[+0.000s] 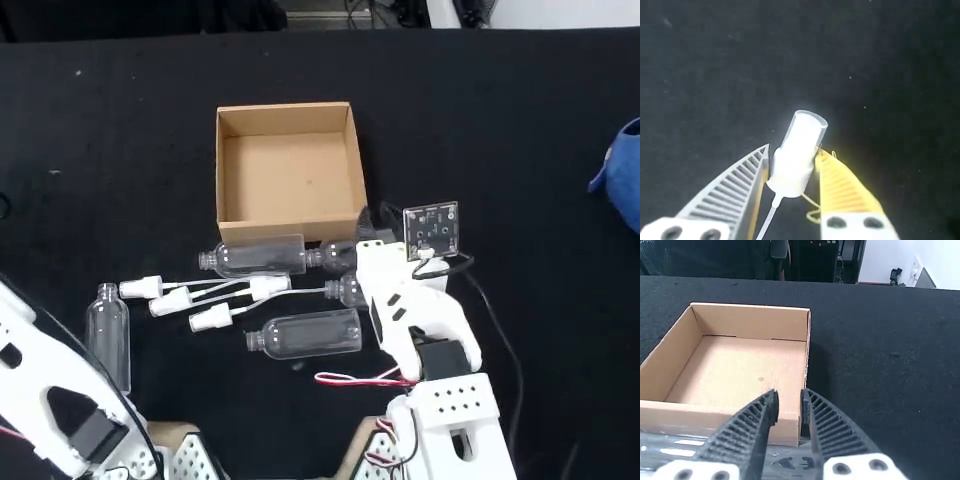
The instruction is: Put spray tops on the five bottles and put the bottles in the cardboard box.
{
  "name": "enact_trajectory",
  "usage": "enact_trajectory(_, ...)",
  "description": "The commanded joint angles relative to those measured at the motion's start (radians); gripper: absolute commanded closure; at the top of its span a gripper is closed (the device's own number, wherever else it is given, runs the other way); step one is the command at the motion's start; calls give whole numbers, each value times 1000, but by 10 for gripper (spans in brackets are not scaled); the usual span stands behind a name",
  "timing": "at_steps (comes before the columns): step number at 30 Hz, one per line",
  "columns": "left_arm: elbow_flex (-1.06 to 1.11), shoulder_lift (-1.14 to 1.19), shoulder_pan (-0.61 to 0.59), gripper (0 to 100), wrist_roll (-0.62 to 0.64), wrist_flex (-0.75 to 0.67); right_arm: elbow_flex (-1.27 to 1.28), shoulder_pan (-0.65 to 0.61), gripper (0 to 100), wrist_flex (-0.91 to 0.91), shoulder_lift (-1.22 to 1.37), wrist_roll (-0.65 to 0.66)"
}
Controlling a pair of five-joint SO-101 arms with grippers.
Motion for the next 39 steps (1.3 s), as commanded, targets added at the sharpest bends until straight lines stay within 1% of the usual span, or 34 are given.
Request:
enact_trajectory(1, -35, -135, -19, 970, 78, 14, -10, -11, 928, -26, -21, 2)
enact_trajectory(4, 13, -206, -45, 970, 114, 15, -10, -11, 928, -26, -21, 2)
enact_trajectory(6, 99, -276, -58, 970, 118, 15, -10, -11, 928, -26, -21, 2)
enact_trajectory(8, 239, -361, -64, 970, 118, 15, -10, -12, 928, -26, -21, 2)
enact_trajectory(12, 593, -575, -48, 970, 112, 14, -10, -11, 928, -26, -21, 2)
enact_trajectory(15, 871, -761, 1, 970, 95, 12, -10, -9, 928, -25, -21, 2)
enact_trajectory(19, 1194, -1039, 104, 969, 83, 0, -12, 6, 928, -23, -21, 2)
enact_trajectory(22, 1409, -1247, 191, 969, 89, -69, -13, 51, 928, -23, -21, -2)
enact_trajectory(25, 1580, -1461, 292, 970, 89, -114, -27, 84, 928, -23, -22, -5)
enact_trajectory(27, 1659, -1597, 384, 970, 103, -115, -39, 114, 928, -23, -22, -5)
enact_trajectory(31, 1718, -1814, 624, 970, 199, -120, -99, 199, 925, 48, -22, -6)
enact_trajectory(36, 1709, -1854, 975, 970, 299, -121, -288, 364, 924, 204, -22, 2)
enact_trajectory(39, 1709, -1835, 1136, 970, 341, -132, -400, 503, 924, 333, -22, 3)
